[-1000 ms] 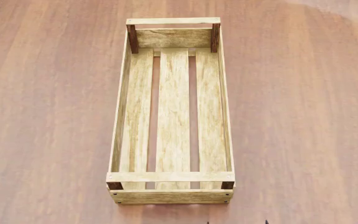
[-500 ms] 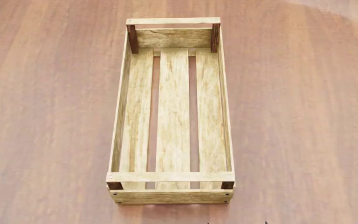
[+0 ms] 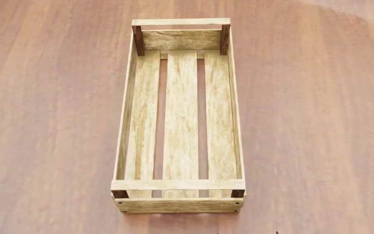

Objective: Stack the right bowl on the left bowl and place them in the tray.

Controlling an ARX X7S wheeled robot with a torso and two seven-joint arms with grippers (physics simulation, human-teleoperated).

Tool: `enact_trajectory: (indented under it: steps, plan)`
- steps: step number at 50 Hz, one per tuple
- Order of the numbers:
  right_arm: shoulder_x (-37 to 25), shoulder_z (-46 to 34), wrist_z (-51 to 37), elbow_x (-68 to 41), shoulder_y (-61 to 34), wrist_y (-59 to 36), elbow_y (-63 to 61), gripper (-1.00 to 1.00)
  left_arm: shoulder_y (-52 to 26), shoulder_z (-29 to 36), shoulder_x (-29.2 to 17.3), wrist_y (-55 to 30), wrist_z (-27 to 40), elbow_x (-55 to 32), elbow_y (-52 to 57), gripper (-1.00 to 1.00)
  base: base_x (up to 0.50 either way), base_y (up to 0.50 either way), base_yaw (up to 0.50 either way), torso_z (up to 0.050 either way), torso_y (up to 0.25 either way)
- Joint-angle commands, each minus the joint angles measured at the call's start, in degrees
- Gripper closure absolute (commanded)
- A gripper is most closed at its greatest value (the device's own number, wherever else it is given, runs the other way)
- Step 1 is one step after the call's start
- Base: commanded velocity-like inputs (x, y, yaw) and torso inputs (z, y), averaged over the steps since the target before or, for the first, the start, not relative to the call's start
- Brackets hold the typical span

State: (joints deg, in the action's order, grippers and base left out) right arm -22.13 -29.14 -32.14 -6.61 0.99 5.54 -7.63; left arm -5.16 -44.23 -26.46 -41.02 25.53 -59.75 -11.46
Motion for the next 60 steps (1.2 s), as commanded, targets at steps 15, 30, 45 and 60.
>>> enact_trajectory:
  steps: [15,30,45,60]
  plan:
    - [0.87,0.45,0.99,1.68,-0.26,-0.82,-0.64,-1.0,-1.7,-1.75,1.16,0.75,-2.47,0.0,-4.06,1.0,0.0,0.0,0.0,0.0,0.0]
    - [0.84,0.26,0.81,1.65,-0.18,-0.45,-0.19,-1.0,-1.59,-0.54,1.03,2.1,-3.56,1.53,-4.29,1.0,0.0,0.0,0.0,0.0,0.0]
    - [0.61,0.57,0.92,0.68,0.21,0.83,0.24,-1.0,-0.73,10.25,0.19,4.35,-4.16,8.32,17.41,1.0,0.0,0.0,0.0,0.0,0.0]
    - [0.1,1.47,0.86,-0.79,0.91,2.67,0.5,-1.0,-9.64,27.72,-2.7,1.71,-2.17,16.74,28.29,1.0,0.0,0.0,0.0,0.0,0.0]
